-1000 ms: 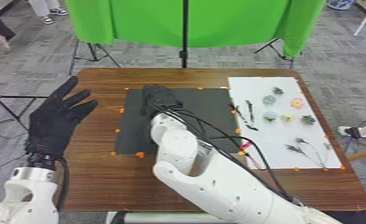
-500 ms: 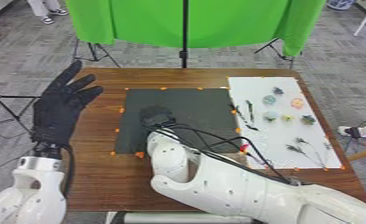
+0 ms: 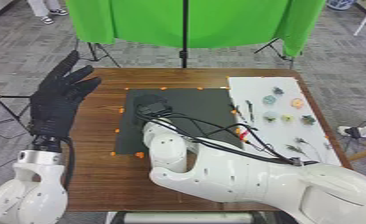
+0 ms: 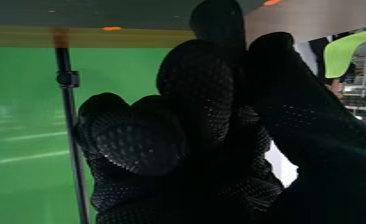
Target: Arrange flowers
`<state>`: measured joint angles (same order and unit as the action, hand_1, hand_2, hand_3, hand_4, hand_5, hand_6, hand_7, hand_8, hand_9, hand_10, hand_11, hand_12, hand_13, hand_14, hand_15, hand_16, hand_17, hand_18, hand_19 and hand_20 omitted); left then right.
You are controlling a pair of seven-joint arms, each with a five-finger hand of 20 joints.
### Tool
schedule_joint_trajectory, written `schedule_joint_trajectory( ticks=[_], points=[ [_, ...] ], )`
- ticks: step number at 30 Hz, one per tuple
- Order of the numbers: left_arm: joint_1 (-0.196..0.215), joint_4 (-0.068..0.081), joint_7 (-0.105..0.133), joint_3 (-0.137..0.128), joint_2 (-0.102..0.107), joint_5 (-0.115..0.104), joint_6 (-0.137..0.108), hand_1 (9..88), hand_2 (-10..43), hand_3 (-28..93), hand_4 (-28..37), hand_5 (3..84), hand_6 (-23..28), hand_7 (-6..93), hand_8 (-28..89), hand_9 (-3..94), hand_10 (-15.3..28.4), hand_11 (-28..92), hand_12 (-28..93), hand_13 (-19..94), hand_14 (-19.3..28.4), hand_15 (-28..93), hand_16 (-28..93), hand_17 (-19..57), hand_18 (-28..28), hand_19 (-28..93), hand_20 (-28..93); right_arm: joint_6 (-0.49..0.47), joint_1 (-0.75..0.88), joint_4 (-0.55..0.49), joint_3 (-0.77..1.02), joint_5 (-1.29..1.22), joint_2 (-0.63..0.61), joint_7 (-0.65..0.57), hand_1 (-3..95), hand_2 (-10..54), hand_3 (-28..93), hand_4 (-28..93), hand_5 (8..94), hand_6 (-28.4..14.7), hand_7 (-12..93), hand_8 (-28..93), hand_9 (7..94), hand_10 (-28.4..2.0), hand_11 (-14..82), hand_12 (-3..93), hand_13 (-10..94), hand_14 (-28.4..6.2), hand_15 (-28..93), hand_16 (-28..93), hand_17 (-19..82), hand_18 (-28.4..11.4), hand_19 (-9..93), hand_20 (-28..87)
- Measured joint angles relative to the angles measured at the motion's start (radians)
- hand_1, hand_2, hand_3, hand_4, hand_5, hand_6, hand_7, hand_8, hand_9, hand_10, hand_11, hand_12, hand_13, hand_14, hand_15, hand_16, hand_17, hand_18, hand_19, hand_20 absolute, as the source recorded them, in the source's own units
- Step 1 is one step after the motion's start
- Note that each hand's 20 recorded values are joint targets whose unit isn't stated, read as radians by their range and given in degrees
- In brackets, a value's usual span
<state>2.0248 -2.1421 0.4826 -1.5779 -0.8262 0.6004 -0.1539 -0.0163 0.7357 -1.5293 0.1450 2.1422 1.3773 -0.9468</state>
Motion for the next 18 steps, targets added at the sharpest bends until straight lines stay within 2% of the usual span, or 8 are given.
schedule_joint_trajectory(
  ticks=[3,5,8,14,16,17,18],
  points=[
    [-0.008,0.002,0.007,0.003,0.005,-0.003,-0.001,23.5,5.1,79,-25.0,33.5,6.2,12.9,-10,33.6,18.3,20,12,27,27.3,49,-6,-6.8,28.4,54,15,-0.013,-0.005,0.000,0.002,-0.012,0.000,-0.002,40.8,-0.8,73,-28,91.2,0.6,18,-7,88.2,-12.2,52.3,21.2,86,-9.4,72,17,46,-25.9,93,42],
    [-0.009,0.002,0.012,0.003,0.006,-0.006,-0.004,23.5,5.0,80,-24.9,33.5,6.2,12.9,-10,33.5,18.3,20,11,27,27.3,49,-6,-6.8,28.4,54,15,-0.032,-0.003,-0.001,0.010,-0.015,0.000,-0.001,39.1,0.3,73,-28,90.3,-0.4,17,-11,88.1,-12.4,51.8,21.4,86,-9.6,72,17,46,-26.2,93,42],
    [-0.004,0.002,0.018,0.000,0.008,-0.010,-0.010,23.5,5.0,80,-24.9,33.5,6.2,13.0,-10,33.5,18.3,20,11,27,27.3,49,-6,-6.8,28.4,54,15,-0.058,0.003,-0.006,0.021,-0.010,0.000,-0.002,37.4,0.7,73,-27,86.9,-2.2,17,-12,87.6,-13.1,51.1,21.5,86,-9.7,72,17,46,-26.6,93,41],
    [0.040,-0.010,0.017,-0.028,0.008,-0.010,-0.010,23.7,5.0,80,-24.8,33.5,6.3,13.0,-10,33.5,18.4,21,11,27,27.3,50,-7,-6.7,28.4,54,15,-0.094,0.021,-0.038,0.027,0.013,-0.004,-0.043,36.7,0.8,74,-27,86.2,-3.2,16,-12,87.5,-13.8,50.5,21.3,86,-9.7,72,17,47,-27.3,93,42],
    [0.064,-0.016,0.011,-0.042,0.004,-0.008,-0.007,23.7,5.1,80,-24.8,33.5,6.3,13.0,-10,33.5,18.4,21,12,27,27.3,49,-7,-6.7,28.4,54,15,-0.105,0.046,-0.060,0.048,0.037,-0.009,-0.048,36.7,0.9,74,-26,85.8,-3.6,16,-12,87.2,-14.0,50.3,21.3,86,-9.8,72,17,46,-27.5,93,42],
    [0.075,-0.018,0.000,-0.053,-0.001,-0.004,-0.003,23.6,5.1,80,-24.8,33.6,6.3,13.0,-10,33.6,18.4,21,12,27,27.3,49,-7,-6.7,28.4,54,15,-0.117,0.065,-0.075,0.066,0.062,-0.012,-0.047,36.6,1.1,74,-26,85.3,-3.9,16,-12,86.7,-14.2,50.2,21.3,86,-9.9,72,17,46,-27.6,93,42],
    [0.086,-0.022,-0.021,-0.069,-0.011,0.002,0.002,23.6,5.0,80,-24.8,33.6,6.3,13.0,-10,33.6,18.4,21,12,27,27.3,49,-7,-6.7,28.4,54,15,-0.138,0.091,-0.089,0.094,0.097,-0.014,-0.043,36.6,1.3,74,-26,84.9,-4.1,16,-12,86.3,-14.3,50.1,21.3,85,-9.9,73,17,46,-27.7,93,42]
  ],
)
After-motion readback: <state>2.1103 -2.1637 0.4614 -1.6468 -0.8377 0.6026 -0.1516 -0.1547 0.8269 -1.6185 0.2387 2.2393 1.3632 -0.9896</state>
